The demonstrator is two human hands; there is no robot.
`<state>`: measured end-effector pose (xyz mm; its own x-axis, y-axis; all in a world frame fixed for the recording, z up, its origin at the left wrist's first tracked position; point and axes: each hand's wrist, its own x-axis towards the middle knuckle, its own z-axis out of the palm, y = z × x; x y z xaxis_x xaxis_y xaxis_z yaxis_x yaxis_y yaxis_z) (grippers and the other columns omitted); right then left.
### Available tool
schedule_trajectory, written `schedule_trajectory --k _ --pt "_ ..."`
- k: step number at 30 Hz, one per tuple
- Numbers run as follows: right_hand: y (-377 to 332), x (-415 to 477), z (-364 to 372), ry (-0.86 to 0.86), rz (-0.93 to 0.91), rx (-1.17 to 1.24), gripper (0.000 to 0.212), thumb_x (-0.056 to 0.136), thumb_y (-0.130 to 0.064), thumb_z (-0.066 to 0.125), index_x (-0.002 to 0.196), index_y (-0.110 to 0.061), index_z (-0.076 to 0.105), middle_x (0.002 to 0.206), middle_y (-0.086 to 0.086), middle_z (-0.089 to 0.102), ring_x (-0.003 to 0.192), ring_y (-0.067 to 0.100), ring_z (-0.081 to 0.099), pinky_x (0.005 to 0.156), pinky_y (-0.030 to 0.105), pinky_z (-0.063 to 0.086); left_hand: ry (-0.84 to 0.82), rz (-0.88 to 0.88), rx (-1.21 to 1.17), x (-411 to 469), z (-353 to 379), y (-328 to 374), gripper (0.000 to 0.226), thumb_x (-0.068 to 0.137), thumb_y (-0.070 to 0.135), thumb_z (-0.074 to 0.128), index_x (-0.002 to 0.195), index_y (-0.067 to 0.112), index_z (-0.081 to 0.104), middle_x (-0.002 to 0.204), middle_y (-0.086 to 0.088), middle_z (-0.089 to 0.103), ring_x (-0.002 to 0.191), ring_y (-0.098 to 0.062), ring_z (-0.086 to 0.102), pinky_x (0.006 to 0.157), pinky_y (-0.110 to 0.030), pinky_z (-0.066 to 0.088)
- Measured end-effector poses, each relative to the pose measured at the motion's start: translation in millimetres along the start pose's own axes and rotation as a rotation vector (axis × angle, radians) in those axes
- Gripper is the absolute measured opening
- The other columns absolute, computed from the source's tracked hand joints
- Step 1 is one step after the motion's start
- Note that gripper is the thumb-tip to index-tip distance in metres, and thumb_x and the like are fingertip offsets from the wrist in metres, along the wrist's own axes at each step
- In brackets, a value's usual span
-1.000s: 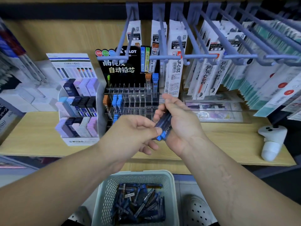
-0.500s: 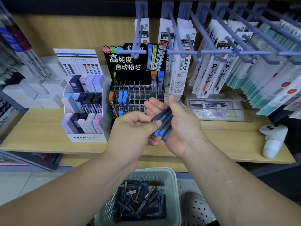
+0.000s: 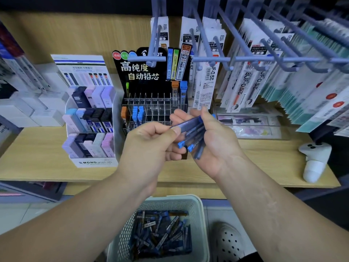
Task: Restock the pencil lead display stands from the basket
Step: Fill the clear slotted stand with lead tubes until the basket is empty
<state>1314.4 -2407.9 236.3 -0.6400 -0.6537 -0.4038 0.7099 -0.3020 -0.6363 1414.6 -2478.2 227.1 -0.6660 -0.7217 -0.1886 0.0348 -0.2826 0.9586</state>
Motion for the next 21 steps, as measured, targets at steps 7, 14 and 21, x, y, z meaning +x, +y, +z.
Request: schedule_trajectory --k 7,14,21 --pt "0 6 -10 0.112 0.048 -0.107 0.029 0.108 -0.026 0.047 0.121 -0.003 0.059 0.084 0.015 0.077 0.075 0.028 0.077 0.061 0.035 0.063 0.094 0.271 0.264 12 -11 -3 0.011 0.088 0.005 0.072 0.081 0.011 0.067 0.071 -0.006 0.073 0.062 -0.020 0.070 0.057 -0.030 0.055" --pt "-4 5 -11 0.049 0.136 -0.238 0.017 0.102 -0.027 0.060 0.094 -0.012 0.064 0.053 -0.006 0.037 0.040 0.005 0.029 0.034 0.016 0.024 0.019 0.824 0.815 20 -25 -11 0.007 0.080 0.011 0.080 0.083 0.016 0.075 0.073 0.004 0.068 0.065 -0.010 0.063 0.061 -0.028 0.054" --pt "-3 4 -20 -0.005 0.035 -0.450 0.026 0.095 -0.019 0.069 0.077 -0.018 0.051 0.054 -0.005 0.036 0.042 0.007 0.028 0.037 0.019 0.023 -0.225 0.800 0.844 24 -23 -15 0.011 0.076 0.011 0.078 0.085 0.013 0.074 0.074 0.001 0.067 0.063 -0.011 0.063 0.060 -0.029 0.056"
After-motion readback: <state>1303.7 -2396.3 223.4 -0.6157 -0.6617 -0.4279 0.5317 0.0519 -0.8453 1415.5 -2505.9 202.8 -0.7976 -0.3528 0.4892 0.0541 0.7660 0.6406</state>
